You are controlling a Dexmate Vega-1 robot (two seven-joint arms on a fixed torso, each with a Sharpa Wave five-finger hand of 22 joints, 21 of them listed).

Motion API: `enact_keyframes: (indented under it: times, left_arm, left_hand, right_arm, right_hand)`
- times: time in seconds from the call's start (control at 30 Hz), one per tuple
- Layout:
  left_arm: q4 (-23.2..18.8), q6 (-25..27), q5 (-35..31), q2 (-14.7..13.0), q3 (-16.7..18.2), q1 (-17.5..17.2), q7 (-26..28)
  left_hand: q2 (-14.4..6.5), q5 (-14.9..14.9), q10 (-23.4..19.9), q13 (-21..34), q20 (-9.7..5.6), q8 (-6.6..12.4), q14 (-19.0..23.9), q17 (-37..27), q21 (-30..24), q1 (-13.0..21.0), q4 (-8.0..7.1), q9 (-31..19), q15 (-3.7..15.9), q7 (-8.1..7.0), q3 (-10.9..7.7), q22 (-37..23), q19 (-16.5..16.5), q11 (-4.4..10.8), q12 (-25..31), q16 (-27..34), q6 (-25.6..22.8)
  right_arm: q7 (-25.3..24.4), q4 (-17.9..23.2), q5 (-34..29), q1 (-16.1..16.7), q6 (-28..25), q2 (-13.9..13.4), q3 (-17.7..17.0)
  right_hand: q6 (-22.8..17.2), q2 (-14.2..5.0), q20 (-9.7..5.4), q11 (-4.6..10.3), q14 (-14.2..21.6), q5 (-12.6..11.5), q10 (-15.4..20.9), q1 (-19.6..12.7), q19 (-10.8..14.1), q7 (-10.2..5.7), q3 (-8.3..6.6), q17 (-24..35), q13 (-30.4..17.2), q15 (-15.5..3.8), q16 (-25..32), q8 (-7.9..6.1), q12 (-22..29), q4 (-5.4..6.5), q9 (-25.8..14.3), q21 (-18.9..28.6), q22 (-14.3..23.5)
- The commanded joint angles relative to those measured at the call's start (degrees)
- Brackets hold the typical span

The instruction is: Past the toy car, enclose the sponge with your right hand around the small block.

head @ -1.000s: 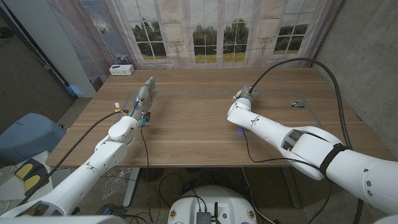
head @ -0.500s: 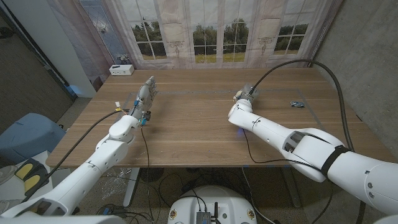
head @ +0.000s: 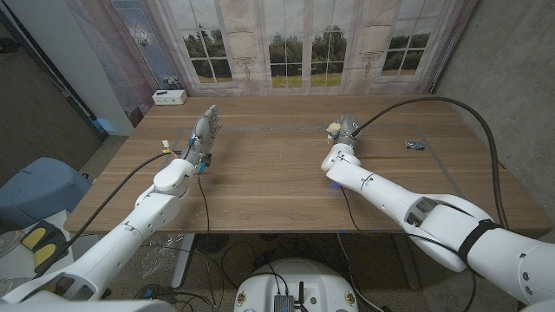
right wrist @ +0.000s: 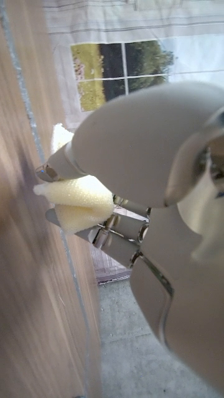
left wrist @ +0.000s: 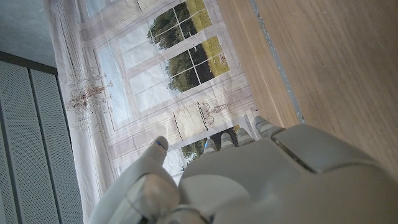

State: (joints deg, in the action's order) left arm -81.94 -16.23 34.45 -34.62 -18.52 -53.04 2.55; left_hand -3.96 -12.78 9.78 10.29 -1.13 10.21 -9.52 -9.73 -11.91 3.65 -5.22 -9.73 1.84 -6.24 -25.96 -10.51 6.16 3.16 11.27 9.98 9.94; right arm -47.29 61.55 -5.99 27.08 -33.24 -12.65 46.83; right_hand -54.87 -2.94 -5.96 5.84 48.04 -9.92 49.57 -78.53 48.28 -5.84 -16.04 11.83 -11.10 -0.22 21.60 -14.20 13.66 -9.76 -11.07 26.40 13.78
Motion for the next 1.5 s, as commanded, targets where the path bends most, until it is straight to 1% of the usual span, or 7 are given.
enact_keyframes:
  times: [0.03,0.17,0.2,0.47,0.73,1.0,1.5]
  left_arm:
    - [0.0,0.3,-0.3,0.1,-0.2,0.4,0.2]
    - [0.0,0.5,-0.4,0.1,-0.4,0.6,0.2]
    - [0.0,0.5,-0.5,0.1,-0.4,0.6,0.3]
    - [0.0,0.3,-0.4,0.2,-0.4,0.5,0.2]
    - [0.1,0.1,-0.4,0.2,-0.5,0.5,0.0]
    - [0.0,0.2,-0.4,0.2,-0.4,0.4,0.0]
    - [-0.8,0.0,-0.4,0.0,-0.2,-0.4,0.4]
  left_hand:
    - [-0.4,-0.5,4.0,0.2,0.51,0.08,-5.0,-0.2,0.0,0.1,0.19,-0.1,0.90,-0.49,0.17,-0.1,0.1,-0.07,0.1,0.3,2.5]
    - [-0.4,-0.5,3.9,0.2,0.50,0.08,-4.9,-0.2,0.0,0.1,0.20,-0.1,0.95,-0.54,0.19,-0.1,0.1,-0.14,0.2,0.3,2.5]
    - [-0.4,-0.5,4.0,0.2,0.49,0.08,-5.0,-0.2,0.0,0.1,0.21,-0.1,0.95,-0.53,0.20,-0.1,0.1,0.08,0.1,0.3,2.6]
    - [-0.4,-0.5,4.0,0.2,0.56,0.10,-4.9,-0.2,0.0,0.1,0.23,-0.1,0.87,-0.47,0.24,-0.1,0.1,0.04,0.2,0.3,2.5]
    - [-0.5,-0.5,4.0,0.2,0.60,0.13,-4.9,-0.2,0.0,0.1,0.25,-0.1,0.88,-0.44,0.26,-0.1,0.1,0.00,0.1,0.3,2.4]
    - [-0.5,-0.5,4.0,0.2,0.62,0.13,-4.9,-0.1,0.0,0.1,0.27,-0.1,0.80,-0.53,0.29,-0.1,0.1,-0.06,0.2,0.3,2.4]
    - [-0.5,-0.5,4.0,0.2,0.63,0.15,-4.9,-0.1,0.0,0.2,0.32,-0.1,0.64,-0.54,0.36,-0.1,0.0,-0.14,0.1,0.3,2.4]
  right_arm:
    - [-3.3,3.5,3.1,4.9,14.4,-2.2,-5.8]
    - [-1.7,5.9,5.3,6.8,18.3,-3.3,-8.0]
    - [-1.0,6.6,6.0,7.2,19.2,-3.6,-8.4]
    - [2.4,10.6,8.8,9.8,23.9,-5.4,-11.1]
    - [6.0,13.0,12.5,11.9,28.9,-6.1,-13.9]
    - [9.6,15.8,16.1,14.0,31.8,-6.9,-16.2]
    - [16.0,18.6,24.2,17.7,38.4,-7.4,-20.7]
  right_hand:
    - [-0.4,-5.74,-6.65,-0.21,10.6,0.0,0.4,-6.1,-0.2,0.19,0.09,0.0,-0.2,-13.71,-0.1,0.23,-0.1,0.16,-0.3,0.4,0.2]
    - [-0.5,-5.77,-6.64,-0.21,10.7,-0.1,0.5,-6.3,-0.3,0.22,0.16,0.0,-0.2,-13.71,-0.2,0.36,-0.3,0.21,-0.3,0.6,0.3]
    - [-0.5,-5.74,-6.64,-0.08,10.7,0.0,0.5,-6.4,-0.4,0.30,0.20,0.0,-0.2,-13.71,-0.2,0.38,-0.3,0.22,-0.3,0.7,0.4]
    - [-0.5,-5.85,-6.65,-0.21,10.8,-0.1,0.5,-6.7,-0.6,0.45,0.30,-0.1,-0.2,-13.70,-0.4,0.60,-0.5,0.31,-0.4,1.2,0.5]
    - [-0.5,-5.94,-6.65,-0.18,11.0,-0.1,0.5,-6.8,-0.9,0.47,0.38,-0.1,-0.3,-13.69,-0.5,0.75,-0.7,0.40,-0.4,1.5,0.6]
    - [-0.4,-5.97,-6.65,-0.32,11.1,-0.1,0.4,-7.0,-1.1,0.71,0.47,-0.1,-0.3,-13.68,-0.7,0.97,-0.9,0.46,-0.4,1.8,0.7]
    - [-0.2,-6.22,-6.65,-0.71,11.2,-0.2,0.4,-7.4,-1.6,0.84,0.55,-0.2,-0.3,-13.66,-1.1,1.32,-1.2,0.60,-0.5,2.4,0.9]
